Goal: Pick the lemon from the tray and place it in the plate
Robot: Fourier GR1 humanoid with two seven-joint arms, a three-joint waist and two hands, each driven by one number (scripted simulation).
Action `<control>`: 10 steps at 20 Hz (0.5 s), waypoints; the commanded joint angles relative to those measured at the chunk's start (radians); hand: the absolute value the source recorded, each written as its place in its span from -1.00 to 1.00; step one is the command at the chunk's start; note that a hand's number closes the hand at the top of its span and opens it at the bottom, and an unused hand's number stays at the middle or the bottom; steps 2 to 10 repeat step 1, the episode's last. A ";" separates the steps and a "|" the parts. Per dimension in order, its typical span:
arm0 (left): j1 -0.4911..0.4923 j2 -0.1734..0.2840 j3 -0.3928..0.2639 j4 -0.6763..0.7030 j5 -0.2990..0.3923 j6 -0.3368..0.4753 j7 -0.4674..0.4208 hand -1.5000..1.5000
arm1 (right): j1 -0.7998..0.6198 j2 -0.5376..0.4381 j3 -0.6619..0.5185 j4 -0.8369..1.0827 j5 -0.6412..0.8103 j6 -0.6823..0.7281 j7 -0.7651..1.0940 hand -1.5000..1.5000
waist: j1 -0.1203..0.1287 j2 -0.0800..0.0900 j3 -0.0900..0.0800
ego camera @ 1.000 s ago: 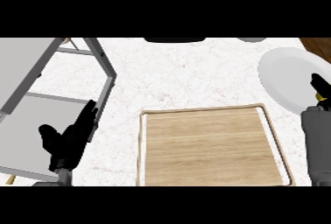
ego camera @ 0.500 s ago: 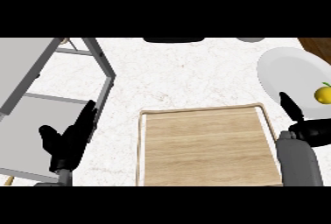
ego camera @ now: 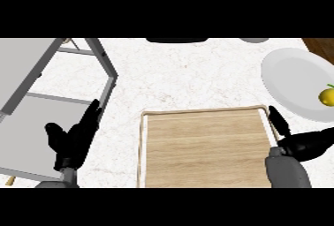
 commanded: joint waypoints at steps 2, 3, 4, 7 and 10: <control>0.060 -0.026 -0.030 0.051 -0.018 0.009 0.026 0.00 | -0.015 0.006 -0.045 -0.025 0.083 0.014 0.081 -1.00 | 0.002 0.013 -0.011; 0.060 -0.026 -0.030 0.051 -0.018 0.009 0.026 0.00 | -0.015 0.006 -0.045 -0.025 0.083 0.014 0.081 -1.00 | 0.002 0.013 -0.011; 0.060 -0.026 -0.030 0.051 -0.018 0.009 0.026 0.00 | -0.015 0.006 -0.045 -0.025 0.083 0.014 0.081 -1.00 | 0.002 0.013 -0.011; 0.060 -0.026 -0.030 0.051 -0.018 0.009 0.026 0.00 | -0.015 0.006 -0.045 -0.025 0.083 0.014 0.081 -1.00 | 0.002 0.013 -0.011; 0.060 -0.026 -0.030 0.051 -0.018 0.009 0.026 0.00 | -0.015 0.006 -0.045 -0.025 0.083 0.014 0.081 -1.00 | 0.002 0.013 -0.011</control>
